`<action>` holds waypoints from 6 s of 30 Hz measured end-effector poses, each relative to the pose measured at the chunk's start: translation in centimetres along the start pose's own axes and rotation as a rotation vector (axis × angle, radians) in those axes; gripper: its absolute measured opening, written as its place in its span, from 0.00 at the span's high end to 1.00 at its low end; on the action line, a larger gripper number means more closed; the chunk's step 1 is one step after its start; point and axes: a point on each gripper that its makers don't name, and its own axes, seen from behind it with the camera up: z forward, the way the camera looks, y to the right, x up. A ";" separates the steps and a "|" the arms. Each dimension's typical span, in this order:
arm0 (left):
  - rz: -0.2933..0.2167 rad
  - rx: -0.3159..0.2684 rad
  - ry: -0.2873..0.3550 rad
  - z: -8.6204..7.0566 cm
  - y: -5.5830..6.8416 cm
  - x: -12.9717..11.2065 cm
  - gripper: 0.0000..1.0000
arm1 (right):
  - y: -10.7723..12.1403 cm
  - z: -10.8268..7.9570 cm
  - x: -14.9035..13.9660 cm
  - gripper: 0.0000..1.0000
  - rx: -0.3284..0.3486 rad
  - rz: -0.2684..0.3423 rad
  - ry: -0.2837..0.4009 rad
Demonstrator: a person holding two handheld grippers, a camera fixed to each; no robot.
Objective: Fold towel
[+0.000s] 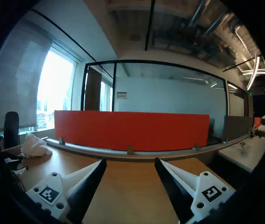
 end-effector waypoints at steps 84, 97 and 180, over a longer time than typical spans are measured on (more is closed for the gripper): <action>-0.011 0.008 0.037 -0.3 0.4 0.7 0.04 | 7.1 -0.2 -12.5 0.00 -0.066 0.045 0.040; -0.011 0.008 0.037 -0.3 0.3 0.7 0.04 | 7.5 -0.3 -16.0 0.00 -0.070 0.066 0.014; -0.011 0.008 0.037 -0.3 0.4 0.6 0.04 | 6.0 -0.1 -16.6 0.00 -0.057 0.030 0.012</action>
